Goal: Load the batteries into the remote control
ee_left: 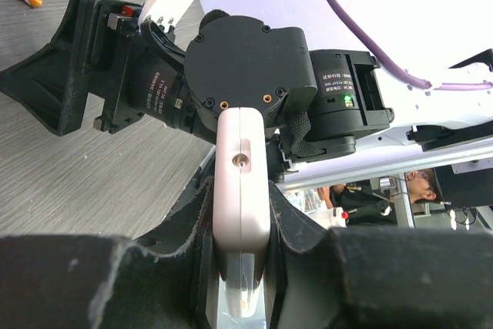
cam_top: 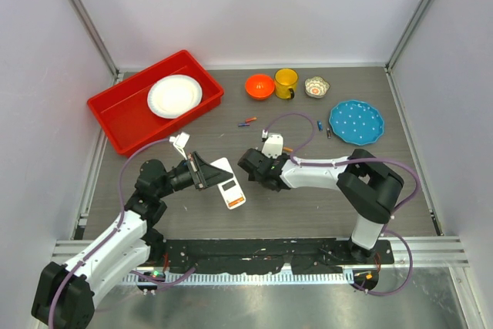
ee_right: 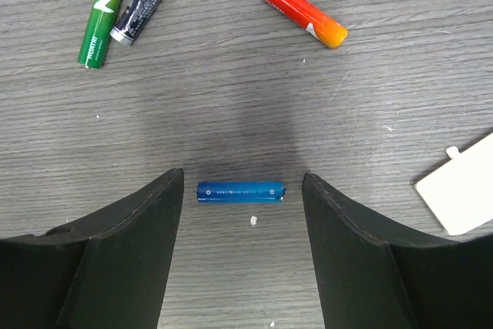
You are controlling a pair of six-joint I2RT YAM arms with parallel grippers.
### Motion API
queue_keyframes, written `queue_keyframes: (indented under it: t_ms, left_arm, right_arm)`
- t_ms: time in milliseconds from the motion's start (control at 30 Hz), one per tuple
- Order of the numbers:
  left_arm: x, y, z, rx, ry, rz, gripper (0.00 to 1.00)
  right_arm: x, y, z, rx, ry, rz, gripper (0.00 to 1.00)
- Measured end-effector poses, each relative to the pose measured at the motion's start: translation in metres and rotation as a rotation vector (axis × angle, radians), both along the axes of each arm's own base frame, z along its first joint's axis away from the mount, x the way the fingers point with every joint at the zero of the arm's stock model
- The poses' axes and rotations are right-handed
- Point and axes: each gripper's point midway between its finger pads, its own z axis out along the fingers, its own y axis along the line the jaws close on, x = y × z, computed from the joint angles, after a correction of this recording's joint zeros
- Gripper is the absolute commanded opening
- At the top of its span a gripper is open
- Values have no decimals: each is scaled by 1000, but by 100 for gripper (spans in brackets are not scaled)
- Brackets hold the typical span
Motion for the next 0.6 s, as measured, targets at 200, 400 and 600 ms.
queue_keyframes:
  t_ms: [200, 400, 600]
  left_arm:
    - [0, 0, 0, 0, 0, 0, 0]
    - [0, 0, 0, 0, 0, 0, 0]
    - [0, 0, -2, 2, 4, 0, 0]
  right_arm:
    - [0, 0, 0, -2, -1, 0, 66]
    - [-1, 0, -2, -41, -10, 22, 66]
    - [0, 5, -2, -59, -22, 28, 65]
